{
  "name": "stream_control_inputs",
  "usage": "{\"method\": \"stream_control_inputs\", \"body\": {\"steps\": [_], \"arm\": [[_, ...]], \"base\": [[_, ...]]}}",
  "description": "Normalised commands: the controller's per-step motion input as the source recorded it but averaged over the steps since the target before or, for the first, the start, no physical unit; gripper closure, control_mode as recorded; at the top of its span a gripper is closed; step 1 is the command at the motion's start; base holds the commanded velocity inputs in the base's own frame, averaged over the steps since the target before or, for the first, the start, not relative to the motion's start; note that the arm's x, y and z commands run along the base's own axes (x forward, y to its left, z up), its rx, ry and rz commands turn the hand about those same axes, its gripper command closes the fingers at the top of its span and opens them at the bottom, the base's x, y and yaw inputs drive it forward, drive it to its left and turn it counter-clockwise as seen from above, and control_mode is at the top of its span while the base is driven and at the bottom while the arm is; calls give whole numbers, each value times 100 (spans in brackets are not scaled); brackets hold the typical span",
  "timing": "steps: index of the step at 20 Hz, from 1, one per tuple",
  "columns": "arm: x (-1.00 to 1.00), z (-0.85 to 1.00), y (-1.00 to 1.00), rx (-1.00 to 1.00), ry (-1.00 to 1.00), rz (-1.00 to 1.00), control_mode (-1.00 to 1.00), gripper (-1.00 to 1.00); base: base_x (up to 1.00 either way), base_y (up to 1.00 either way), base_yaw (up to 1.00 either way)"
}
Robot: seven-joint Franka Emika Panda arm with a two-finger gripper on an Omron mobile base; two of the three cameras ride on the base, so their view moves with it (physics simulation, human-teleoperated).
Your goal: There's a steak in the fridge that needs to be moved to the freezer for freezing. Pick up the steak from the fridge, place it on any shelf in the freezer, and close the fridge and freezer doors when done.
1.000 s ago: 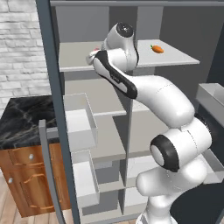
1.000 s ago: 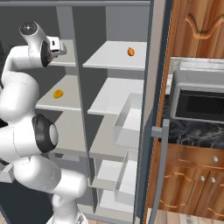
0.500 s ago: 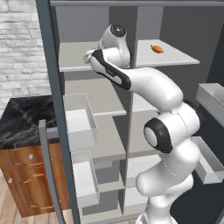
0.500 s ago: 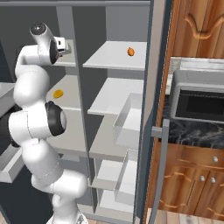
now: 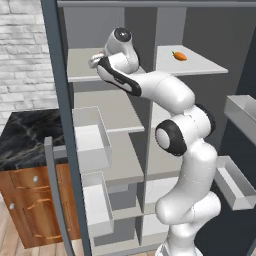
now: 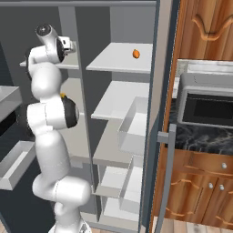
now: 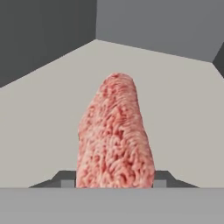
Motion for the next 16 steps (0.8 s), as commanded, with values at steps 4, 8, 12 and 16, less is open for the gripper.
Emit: {"method": "stream_control_inputs", "body": {"steps": [4, 8, 12, 16], "arm": [[67, -57, 13, 0, 0, -4, -100, -100], [-7, -35, -1, 0, 0, -1, -100, -100], [-61, -31, -28, 0, 5, -2, -100, -100], [-67, -43, -23, 0, 3, -3, -100, -100]], "base": [[0, 0, 0], [0, 0, 0], [0, 0, 0], [0, 0, 0]]}}
